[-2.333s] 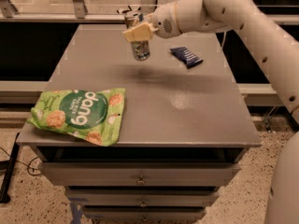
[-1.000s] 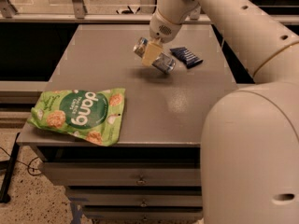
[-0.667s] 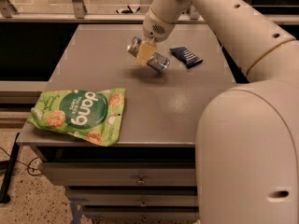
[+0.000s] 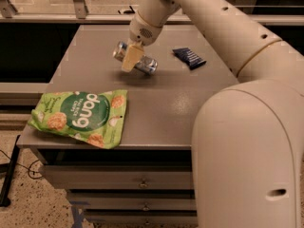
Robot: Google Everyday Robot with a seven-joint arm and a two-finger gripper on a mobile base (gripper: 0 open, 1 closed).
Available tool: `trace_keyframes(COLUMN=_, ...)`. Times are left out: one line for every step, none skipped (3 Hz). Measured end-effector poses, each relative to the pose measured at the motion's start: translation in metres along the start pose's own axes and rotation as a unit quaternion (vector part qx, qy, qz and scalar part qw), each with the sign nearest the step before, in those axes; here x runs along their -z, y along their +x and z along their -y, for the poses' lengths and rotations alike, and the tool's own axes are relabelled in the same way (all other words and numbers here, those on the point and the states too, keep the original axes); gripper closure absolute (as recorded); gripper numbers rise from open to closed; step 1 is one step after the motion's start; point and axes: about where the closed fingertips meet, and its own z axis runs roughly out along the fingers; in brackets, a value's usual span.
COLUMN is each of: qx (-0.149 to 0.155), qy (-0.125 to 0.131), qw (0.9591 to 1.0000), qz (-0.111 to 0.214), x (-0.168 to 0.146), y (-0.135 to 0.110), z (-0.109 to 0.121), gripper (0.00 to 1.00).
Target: Knock redbull can over
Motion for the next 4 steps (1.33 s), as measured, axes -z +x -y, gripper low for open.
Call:
trace_keyframes(qx=0.005, qy=-0.012, qw=0.9999, qz=0.008, x=-0.013, y=-0.009, z=-0.005, gripper=0.00)
trace_keyframes(qx=0.007, qy=-0.018, qw=0.9998, qz=0.011, x=-0.019, y=-0.012, z=-0.008, gripper=0.00)
trace_keyframes(qx=0.002, qy=-0.017, qw=0.9997, qz=0.016, x=-0.018, y=-0.009, z=-0.010, gripper=0.00)
trace_keyframes(qx=-0.024, qy=0.007, qw=0.9978, qz=0.062, x=0.001, y=0.009, z=-0.008, gripper=0.00)
